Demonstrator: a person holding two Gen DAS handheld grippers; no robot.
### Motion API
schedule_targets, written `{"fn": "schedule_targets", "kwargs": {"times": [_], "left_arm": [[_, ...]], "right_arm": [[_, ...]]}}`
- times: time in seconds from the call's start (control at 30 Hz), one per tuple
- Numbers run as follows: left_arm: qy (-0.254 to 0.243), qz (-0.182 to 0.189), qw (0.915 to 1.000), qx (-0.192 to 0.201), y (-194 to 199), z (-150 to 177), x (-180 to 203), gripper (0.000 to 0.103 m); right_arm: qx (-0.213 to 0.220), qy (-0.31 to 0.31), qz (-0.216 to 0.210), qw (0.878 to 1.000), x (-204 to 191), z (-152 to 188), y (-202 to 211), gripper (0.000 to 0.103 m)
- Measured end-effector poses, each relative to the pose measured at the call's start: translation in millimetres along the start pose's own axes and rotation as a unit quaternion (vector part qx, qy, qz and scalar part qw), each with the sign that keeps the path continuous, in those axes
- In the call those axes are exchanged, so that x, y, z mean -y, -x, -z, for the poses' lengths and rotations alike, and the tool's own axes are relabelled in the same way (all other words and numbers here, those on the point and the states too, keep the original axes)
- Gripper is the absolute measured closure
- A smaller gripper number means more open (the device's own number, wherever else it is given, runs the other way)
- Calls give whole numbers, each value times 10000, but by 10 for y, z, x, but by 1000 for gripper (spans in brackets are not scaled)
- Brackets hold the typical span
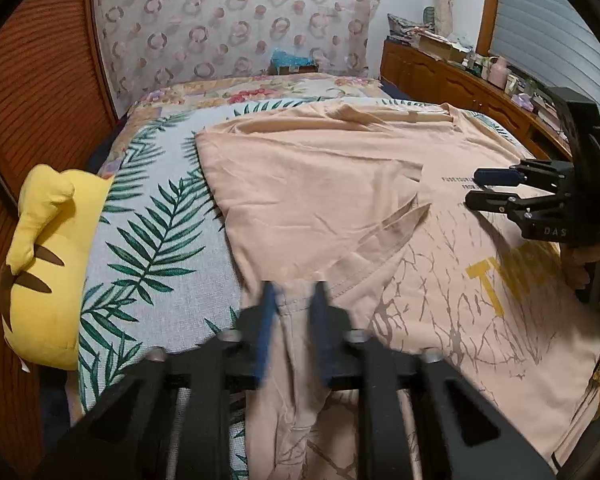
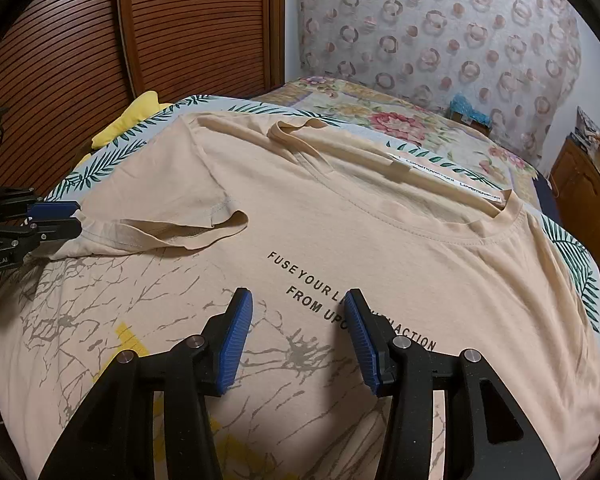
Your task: Fold small clothes
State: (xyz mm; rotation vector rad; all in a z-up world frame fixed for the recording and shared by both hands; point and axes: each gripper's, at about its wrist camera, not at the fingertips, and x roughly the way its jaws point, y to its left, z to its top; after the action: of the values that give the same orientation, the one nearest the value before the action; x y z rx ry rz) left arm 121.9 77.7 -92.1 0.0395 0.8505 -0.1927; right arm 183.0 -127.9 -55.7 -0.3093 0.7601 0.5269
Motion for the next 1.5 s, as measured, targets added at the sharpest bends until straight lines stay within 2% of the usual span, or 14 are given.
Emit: {"fn": "schedule_targets", "kwargs": {"times": [0.1,0.3,0.63,0.7,0.8,0.87,0.93,0.97,1.0,1.07,1.13,1.27,1.33,1.5], "left_arm": [[19,188,9997,156,84,15,39,94],[-120,320,9989,334,240,34,242,95],[-362,541,9972,356,413,336,590,95],[-353,510,9975,349,434,381,601,89],[-272,487,9975,434,495,421,572,67],[-243,389,9976,520,521,411,561,60],[-187,329,9975,602,547,388,524,58],[-149,327,9974,618,550,374,500,51],[-89,344,9972,658,562,357,476,36],[10,408,9965,734,574,342,422,22],[104,482,9958,774,576,315,396,22],[142,256,9957,881,569,270,419,22],[137,273,9957,876,549,231,452,22],[64,314,9956,883,513,165,571,22]], "right_arm": [[-1,0,1,10000,2,2,1,53],[-3,2,2,10000,2,0,3,53],[-5,3,5,10000,4,0,6,53],[-5,5,6,10000,4,0,7,53],[-5,3,6,10000,5,0,8,53],[-6,0,2,10000,6,0,9,52],[-8,-15,-26,10000,16,-6,8,52],[-7,-24,-50,10000,26,-8,14,52],[-5,-34,-46,10000,31,-2,21,52],[-17,-61,-36,10000,43,18,53,52],[61,-92,-62,9999,67,54,158,52],[327,-255,-109,9991,216,168,525,52],[425,-370,-95,9984,337,263,714,51],[509,-788,298,9951,817,668,1184,46]]}}
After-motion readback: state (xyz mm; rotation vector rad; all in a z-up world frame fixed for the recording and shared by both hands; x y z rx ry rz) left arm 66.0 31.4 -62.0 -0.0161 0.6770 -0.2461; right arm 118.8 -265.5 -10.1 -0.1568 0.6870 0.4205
